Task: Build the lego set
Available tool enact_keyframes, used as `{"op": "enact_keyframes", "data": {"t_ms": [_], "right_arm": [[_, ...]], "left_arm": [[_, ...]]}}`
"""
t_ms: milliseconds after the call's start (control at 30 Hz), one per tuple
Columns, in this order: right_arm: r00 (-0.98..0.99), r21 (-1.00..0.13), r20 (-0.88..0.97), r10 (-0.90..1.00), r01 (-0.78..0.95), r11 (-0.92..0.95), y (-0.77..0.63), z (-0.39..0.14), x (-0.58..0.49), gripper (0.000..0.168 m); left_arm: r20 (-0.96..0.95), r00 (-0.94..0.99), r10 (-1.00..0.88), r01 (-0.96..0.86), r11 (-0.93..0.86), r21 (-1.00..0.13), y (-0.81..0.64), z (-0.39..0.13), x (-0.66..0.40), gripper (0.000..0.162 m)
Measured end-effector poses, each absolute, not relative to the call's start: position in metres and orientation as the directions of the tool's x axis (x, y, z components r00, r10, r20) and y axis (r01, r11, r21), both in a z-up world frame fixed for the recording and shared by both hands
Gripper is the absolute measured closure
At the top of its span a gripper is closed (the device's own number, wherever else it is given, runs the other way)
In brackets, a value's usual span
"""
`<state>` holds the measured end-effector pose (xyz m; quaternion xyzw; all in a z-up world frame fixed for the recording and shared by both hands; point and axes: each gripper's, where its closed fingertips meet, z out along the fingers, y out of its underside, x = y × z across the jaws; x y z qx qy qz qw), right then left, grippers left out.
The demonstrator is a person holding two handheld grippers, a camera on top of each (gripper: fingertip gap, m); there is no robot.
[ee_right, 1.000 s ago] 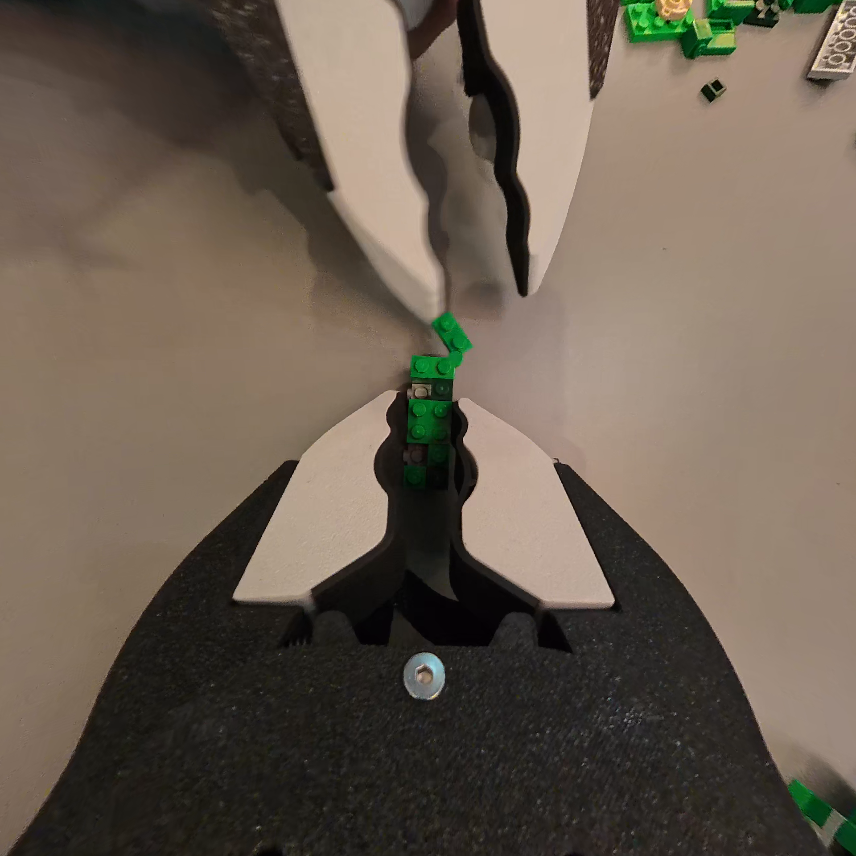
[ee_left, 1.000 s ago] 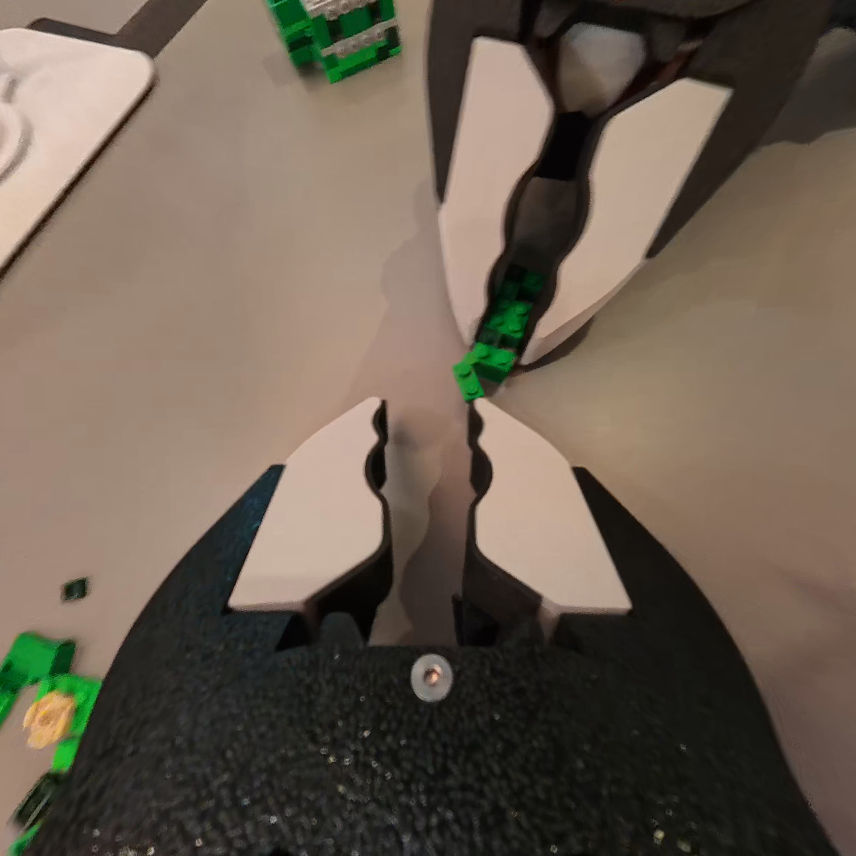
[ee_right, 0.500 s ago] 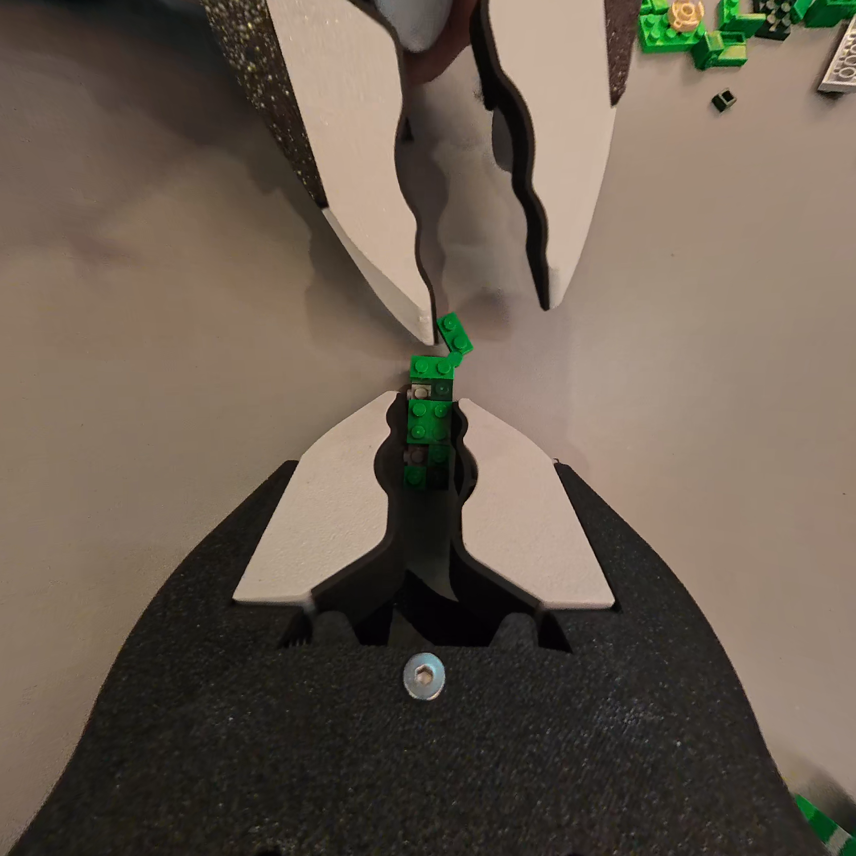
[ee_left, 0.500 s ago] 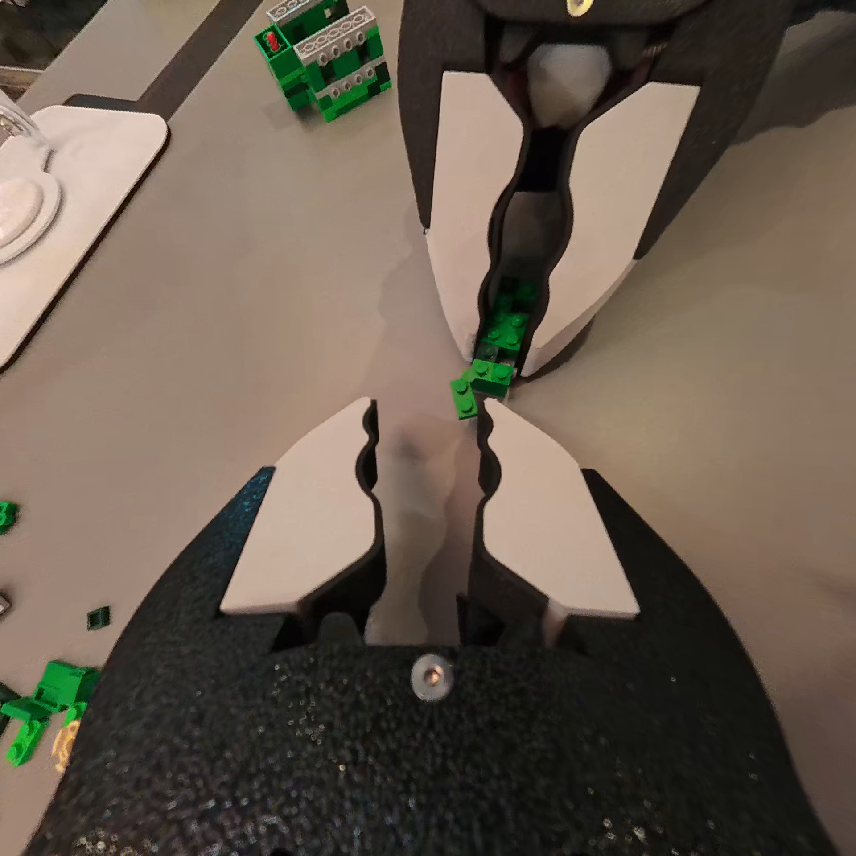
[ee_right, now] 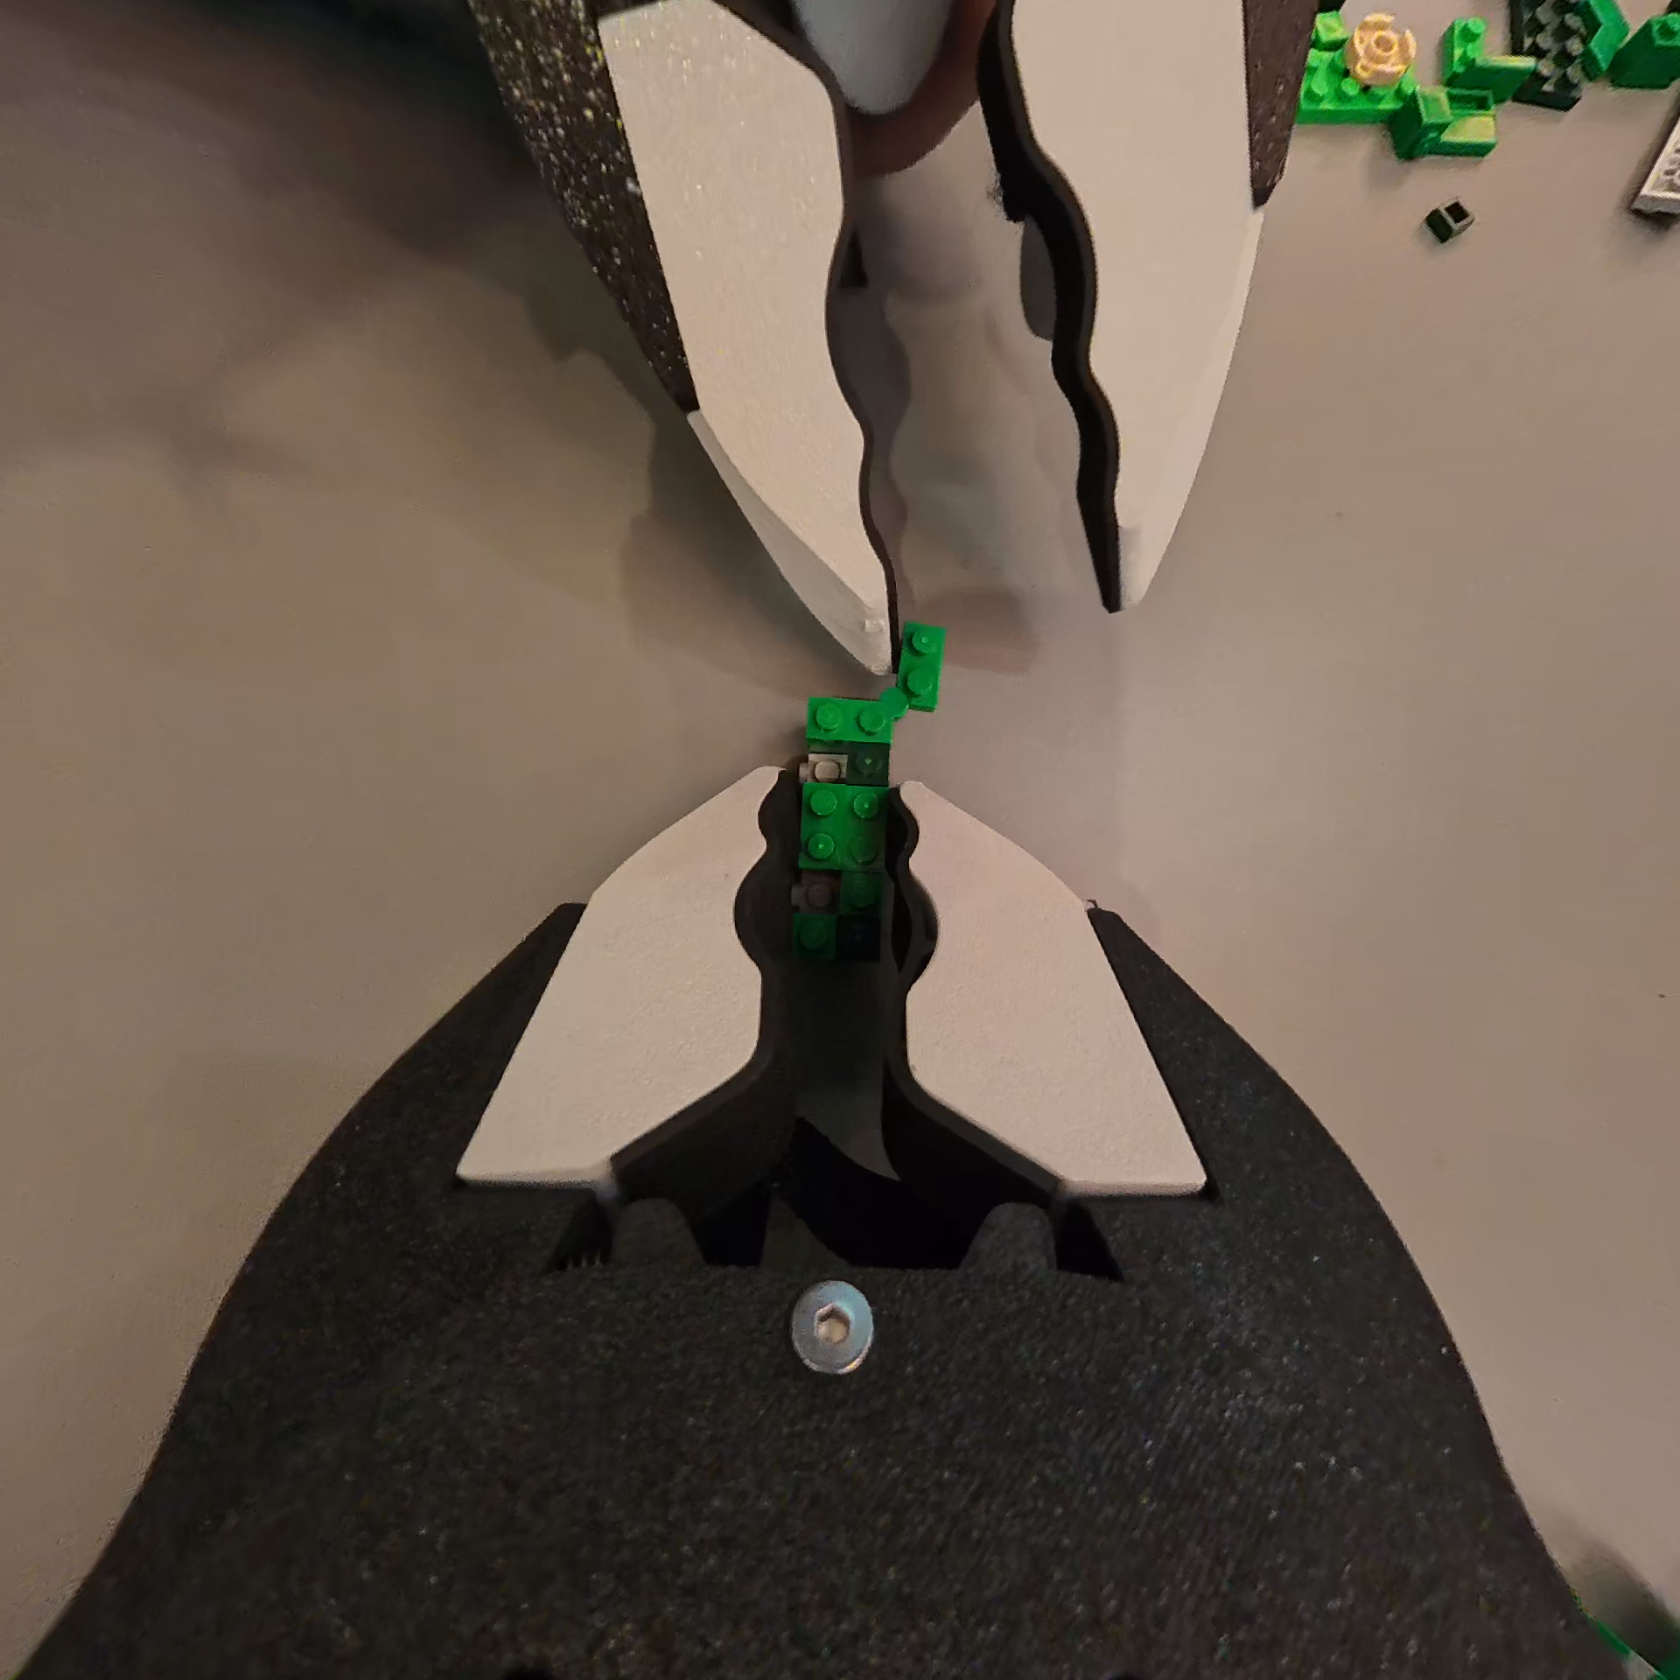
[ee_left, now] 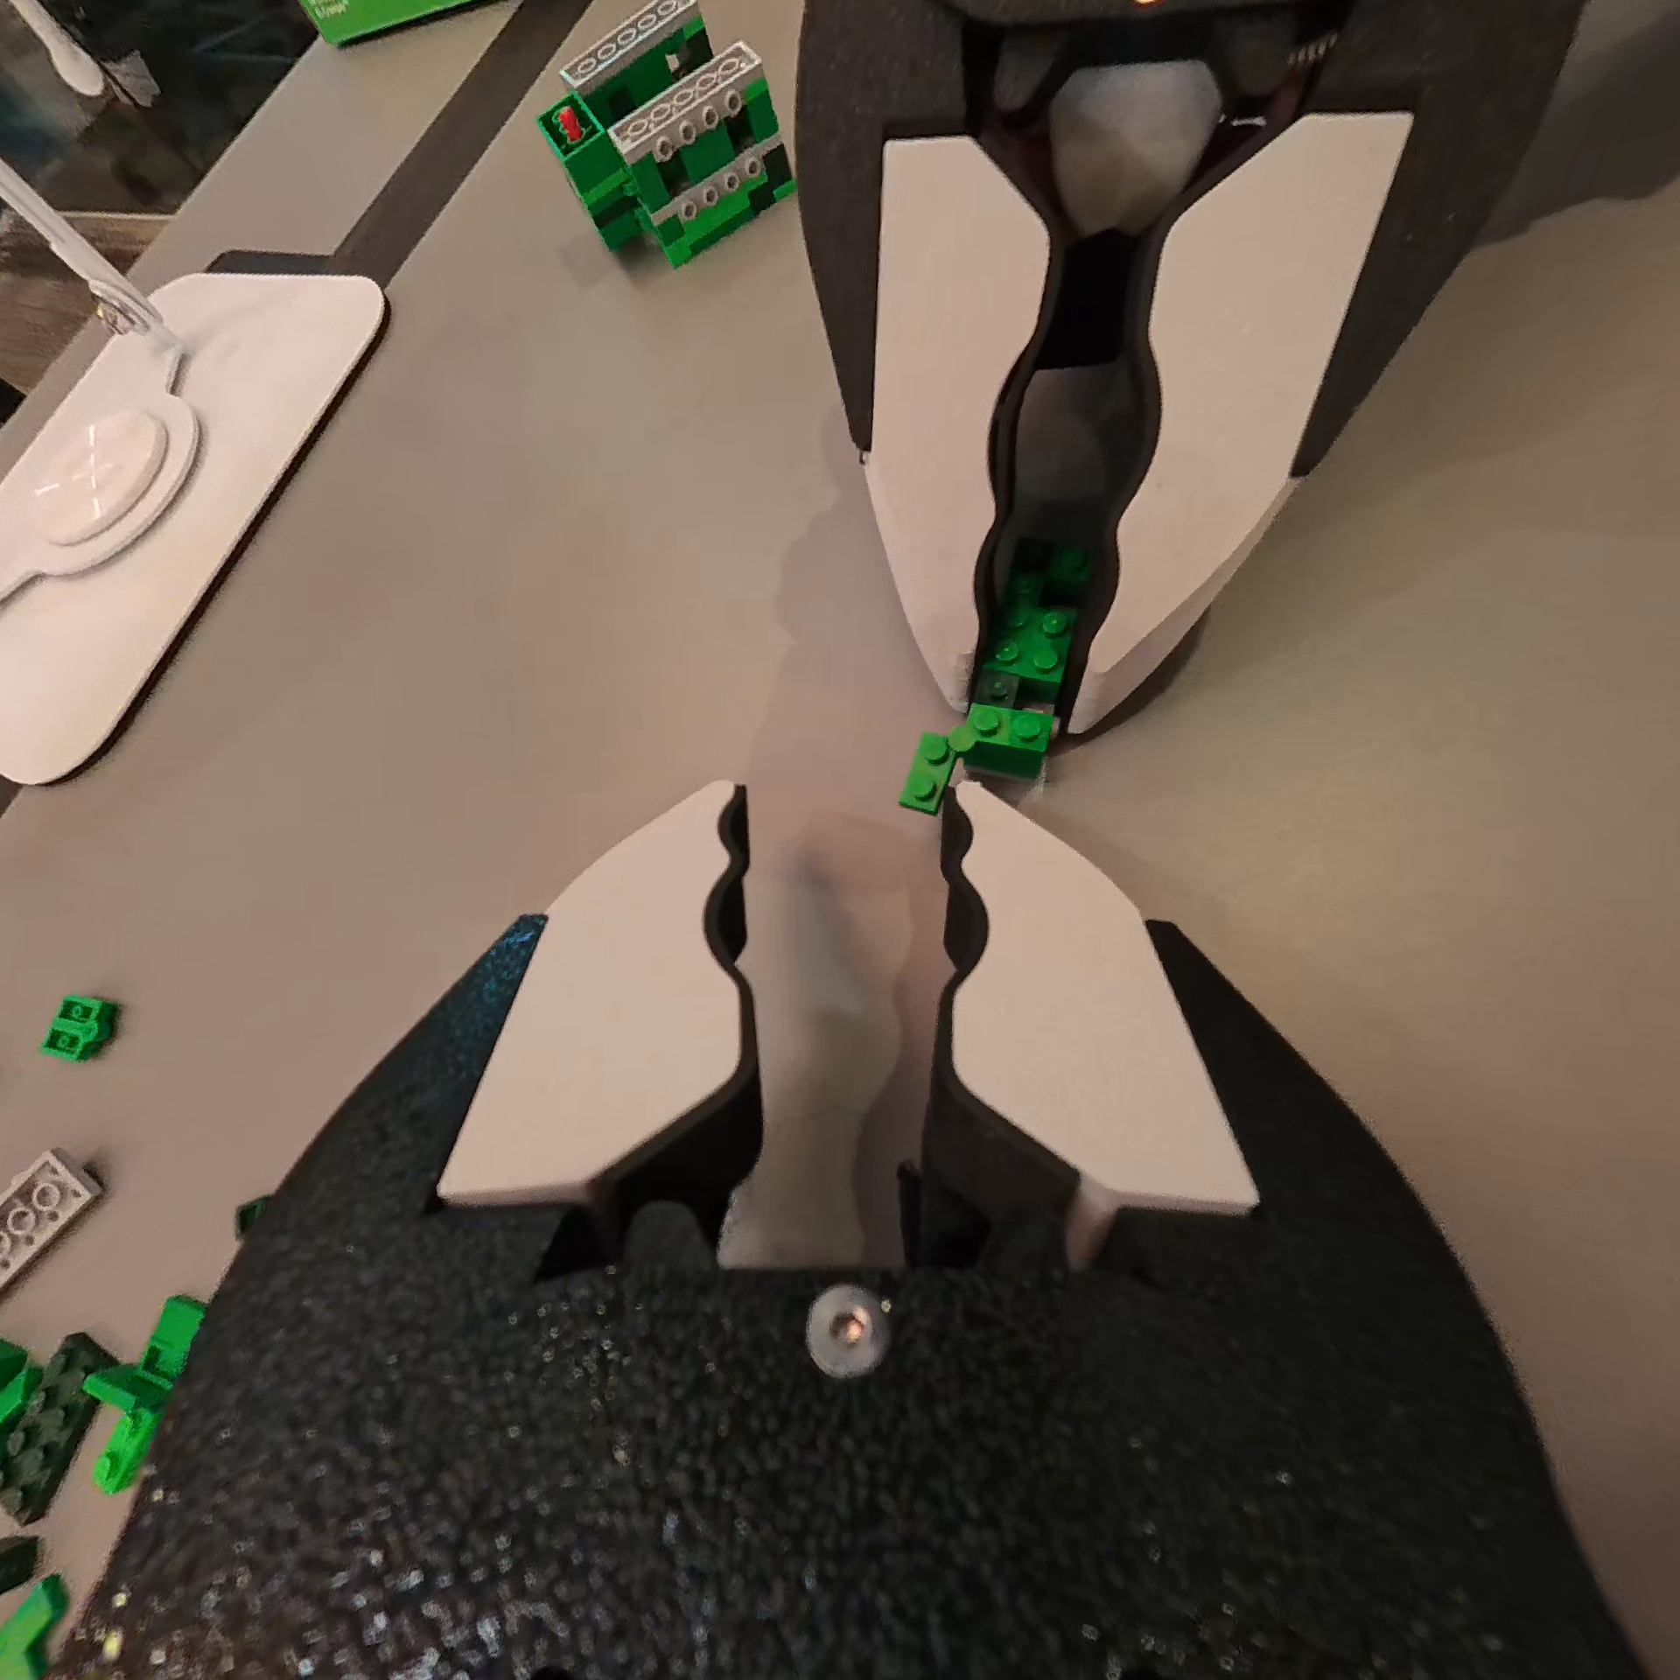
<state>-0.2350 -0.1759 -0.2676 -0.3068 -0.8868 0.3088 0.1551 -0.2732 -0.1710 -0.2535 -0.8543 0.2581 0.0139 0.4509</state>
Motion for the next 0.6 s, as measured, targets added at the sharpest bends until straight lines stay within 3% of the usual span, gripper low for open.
{"op": "enact_keyframes", "data": {"t_ms": [33,267,400,500,600], "right_arm": [[-0.767,-0.642,0.084,0.636,0.447,0.623,-0.176,-0.268,-0.234,0.15],[-0.766,-0.64,0.07,0.639,0.457,0.618,-0.177,-0.268,-0.233,0.15],[-0.761,-0.635,0.071,0.644,0.464,0.618,-0.176,-0.267,-0.233,0.15],[-0.749,-0.65,0.068,0.659,0.468,0.599,-0.17,-0.263,-0.234,0.132],[-0.74,-0.709,0.019,0.672,0.464,0.531,-0.167,-0.252,-0.233,0.128]], "left_arm": [[-0.259,0.864,-0.433,-0.457,-0.455,-0.764,-0.171,-0.253,-0.272,0.122],[-0.273,0.841,-0.467,-0.49,-0.442,-0.752,-0.177,-0.255,-0.274,0.117],[-0.252,0.883,-0.397,-0.416,-0.412,-0.811,-0.177,-0.239,-0.29,0.115],[-0.228,0.909,-0.348,-0.358,-0.376,-0.854,-0.176,-0.229,-0.297,0.113],[-0.171,0.91,-0.378,-0.314,-0.359,-0.879,-0.176,-0.226,-0.29,0.111]]}}
